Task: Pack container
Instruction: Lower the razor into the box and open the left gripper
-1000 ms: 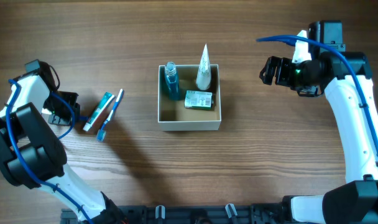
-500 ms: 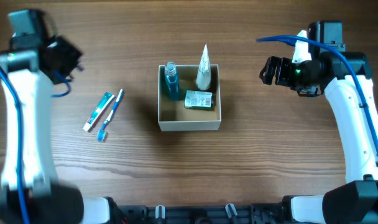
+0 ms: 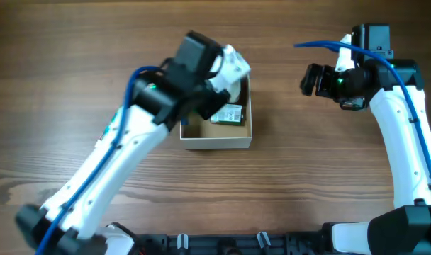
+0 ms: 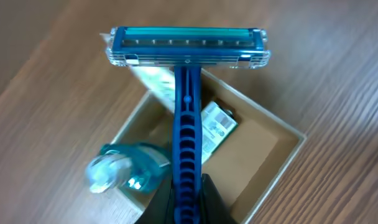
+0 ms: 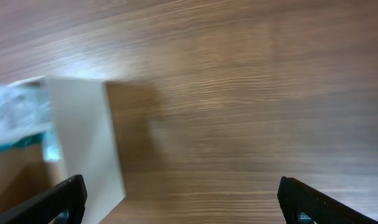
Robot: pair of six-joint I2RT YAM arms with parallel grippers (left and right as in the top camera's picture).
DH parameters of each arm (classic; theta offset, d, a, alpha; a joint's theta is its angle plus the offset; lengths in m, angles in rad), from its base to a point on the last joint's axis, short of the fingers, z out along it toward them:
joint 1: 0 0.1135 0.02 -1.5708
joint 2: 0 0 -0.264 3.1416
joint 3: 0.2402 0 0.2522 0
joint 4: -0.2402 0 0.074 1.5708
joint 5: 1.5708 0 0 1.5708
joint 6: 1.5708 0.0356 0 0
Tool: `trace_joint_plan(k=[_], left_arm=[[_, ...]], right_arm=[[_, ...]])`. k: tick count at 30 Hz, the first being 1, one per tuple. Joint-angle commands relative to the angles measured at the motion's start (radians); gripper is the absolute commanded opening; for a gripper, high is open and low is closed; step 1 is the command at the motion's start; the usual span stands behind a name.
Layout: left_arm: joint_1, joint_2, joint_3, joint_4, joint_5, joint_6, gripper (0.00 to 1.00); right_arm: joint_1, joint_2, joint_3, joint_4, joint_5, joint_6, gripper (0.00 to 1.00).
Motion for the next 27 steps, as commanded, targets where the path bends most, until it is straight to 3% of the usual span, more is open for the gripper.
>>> trace_joint_plan(k=[1,6,16,17,19,21,22,24,27], left_arm=[[-0.011,0.078,-0.001,-0.010,-0.013,0.100,0.04],[-0.011,0.151,-0.001,-0.052,-0.013,0.100,0.04],[-0.008,0.271,-0.003,-0.137,-0.013,0.100,0.08],[-0.008,0.278,-0.003,-0.136,-0.013,0.100,0.10],[-0.006,0.281,-0.003,-0.129,-0.013,0.100,0.31],[-0.006,0.281,-0.003,-0.130,-0.013,0.100,0.39],[-0.006,0.281,-0.003,-0.132,-0.014,0.099,0.57],[-0.006,0.277,-0.003,-0.145,-0.051,0.095,0.65],[-0.006,0.229,-0.002,-0.160,-0.112,0.024,0.66]], right_arm=[[-0.070,0.005,-0.002,0.000,0.111,0.151,1.00],[-0.180,0.006,-0.002,-0.021,0.082,0.152,1.00],[-0.188,0.006,-0.002,-0.024,0.082,0.149,1.00],[-0.188,0.006,-0.002,-0.026,0.082,0.148,1.00],[-0.188,0.006,-0.002,-0.027,0.082,0.148,1.00],[-0.188,0.006,-0.003,-0.026,0.082,0.147,1.00],[-0.188,0.006,-0.002,-0.026,0.082,0.144,1.00],[-0.188,0.006,-0.002,-0.027,0.082,0.140,1.00],[-0.188,0.006,-0.002,-0.026,0.082,0.133,1.00]])
